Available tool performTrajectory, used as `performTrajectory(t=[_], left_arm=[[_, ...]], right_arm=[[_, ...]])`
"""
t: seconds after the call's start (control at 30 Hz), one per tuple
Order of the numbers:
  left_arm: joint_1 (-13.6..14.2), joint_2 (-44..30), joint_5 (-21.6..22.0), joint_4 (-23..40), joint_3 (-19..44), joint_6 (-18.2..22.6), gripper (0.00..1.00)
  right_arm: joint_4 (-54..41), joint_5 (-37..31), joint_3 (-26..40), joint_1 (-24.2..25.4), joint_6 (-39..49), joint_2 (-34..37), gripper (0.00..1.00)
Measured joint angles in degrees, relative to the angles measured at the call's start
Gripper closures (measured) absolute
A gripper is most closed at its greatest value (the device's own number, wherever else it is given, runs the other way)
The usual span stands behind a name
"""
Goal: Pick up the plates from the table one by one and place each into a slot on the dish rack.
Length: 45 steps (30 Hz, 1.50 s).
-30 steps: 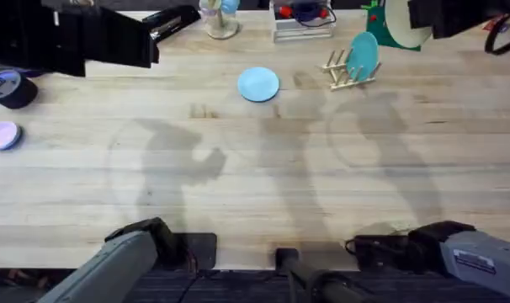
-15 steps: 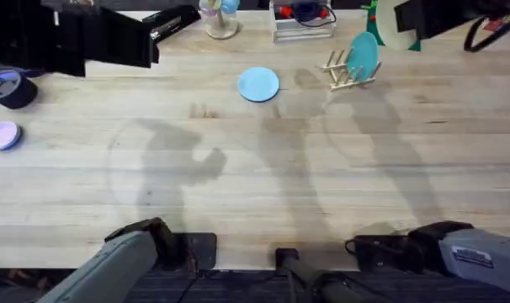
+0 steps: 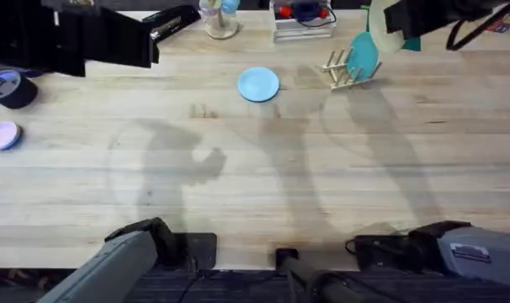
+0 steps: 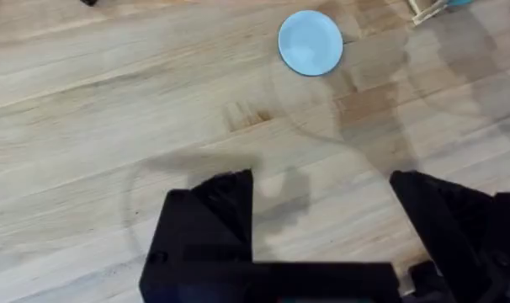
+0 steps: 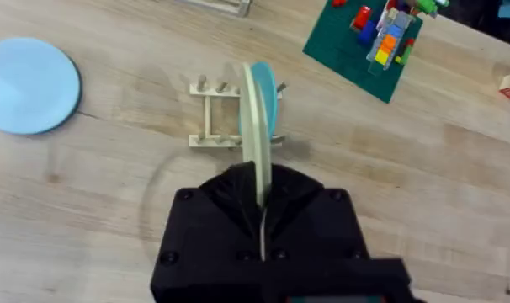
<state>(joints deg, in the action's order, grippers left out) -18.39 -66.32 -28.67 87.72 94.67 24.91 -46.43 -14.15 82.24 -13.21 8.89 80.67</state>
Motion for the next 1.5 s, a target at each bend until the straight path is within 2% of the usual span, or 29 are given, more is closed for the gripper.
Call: performTrajectory(t=[0.73, 1.5], left_arm=[[0.0, 0.0, 0.0, 0.0, 0.0, 0.0, 0.006], [0.0, 0.0, 0.0, 0.0, 0.0, 0.0, 0.006]], right_arm=[[1.1, 0.0, 0.0, 2.0, -4.8, 1.0, 0.972], [3.2, 1.8, 0.0, 2.0, -5.4, 9.7, 0.972]])
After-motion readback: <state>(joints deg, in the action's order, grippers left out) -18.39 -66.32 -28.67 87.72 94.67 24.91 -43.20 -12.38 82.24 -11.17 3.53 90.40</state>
